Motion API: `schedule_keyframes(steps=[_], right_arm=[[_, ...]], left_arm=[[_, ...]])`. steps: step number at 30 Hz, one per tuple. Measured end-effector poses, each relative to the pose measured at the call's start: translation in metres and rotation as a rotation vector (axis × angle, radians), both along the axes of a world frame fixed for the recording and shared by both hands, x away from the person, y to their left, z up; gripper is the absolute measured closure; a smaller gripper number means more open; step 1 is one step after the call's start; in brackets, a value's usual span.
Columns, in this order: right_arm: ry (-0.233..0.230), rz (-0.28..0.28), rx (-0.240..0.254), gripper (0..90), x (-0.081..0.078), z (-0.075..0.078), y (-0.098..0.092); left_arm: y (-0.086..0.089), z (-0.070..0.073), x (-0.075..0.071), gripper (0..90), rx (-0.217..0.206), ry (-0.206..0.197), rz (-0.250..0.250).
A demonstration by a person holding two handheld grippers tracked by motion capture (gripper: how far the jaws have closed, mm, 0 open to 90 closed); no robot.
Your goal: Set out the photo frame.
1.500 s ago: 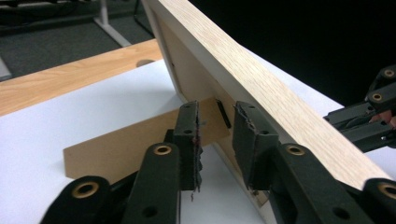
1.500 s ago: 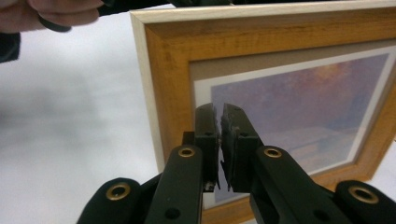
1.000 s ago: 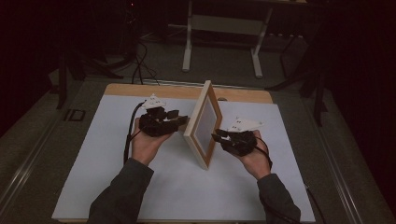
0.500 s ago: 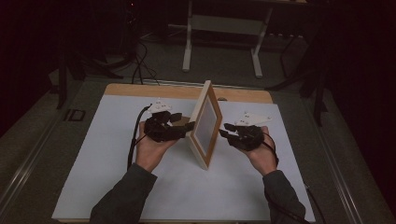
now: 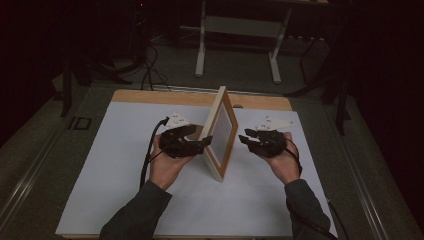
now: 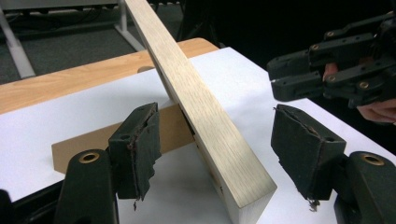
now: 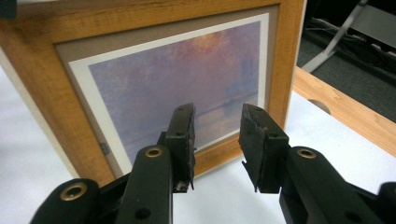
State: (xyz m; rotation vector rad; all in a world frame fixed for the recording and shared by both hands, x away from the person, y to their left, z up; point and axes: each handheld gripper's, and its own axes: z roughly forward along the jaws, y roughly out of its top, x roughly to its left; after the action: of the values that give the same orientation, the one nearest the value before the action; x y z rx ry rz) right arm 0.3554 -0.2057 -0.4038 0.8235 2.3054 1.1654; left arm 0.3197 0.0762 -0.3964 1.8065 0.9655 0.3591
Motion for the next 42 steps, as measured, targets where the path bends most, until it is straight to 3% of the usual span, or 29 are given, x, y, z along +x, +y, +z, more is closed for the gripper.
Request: schedule_keyframes(steps=[16, 26, 34, 42], right_arm=[[0.003, -0.026, -0.002, 64.7, 0.009, 0.003, -0.005], [0.015, -0.032, 0.0, 64.6, 0.011, -0.002, -0.005], [0.027, -0.036, -0.002, 64.7, 0.013, -0.008, -0.004], [0.03, -0.037, -0.003, 64.6, 0.015, -0.009, -0.003]], left_arm=[[-0.019, -0.019, -0.003, 36.3, 0.015, 0.029, 0.029], [-0.031, -0.029, -0.006, 45.7, 0.008, 0.042, 0.058], [-0.031, -0.033, -0.007, 60.9, 0.016, 0.049, 0.094], [-0.032, -0.032, -0.008, 62.7, 0.026, 0.046, 0.106]])
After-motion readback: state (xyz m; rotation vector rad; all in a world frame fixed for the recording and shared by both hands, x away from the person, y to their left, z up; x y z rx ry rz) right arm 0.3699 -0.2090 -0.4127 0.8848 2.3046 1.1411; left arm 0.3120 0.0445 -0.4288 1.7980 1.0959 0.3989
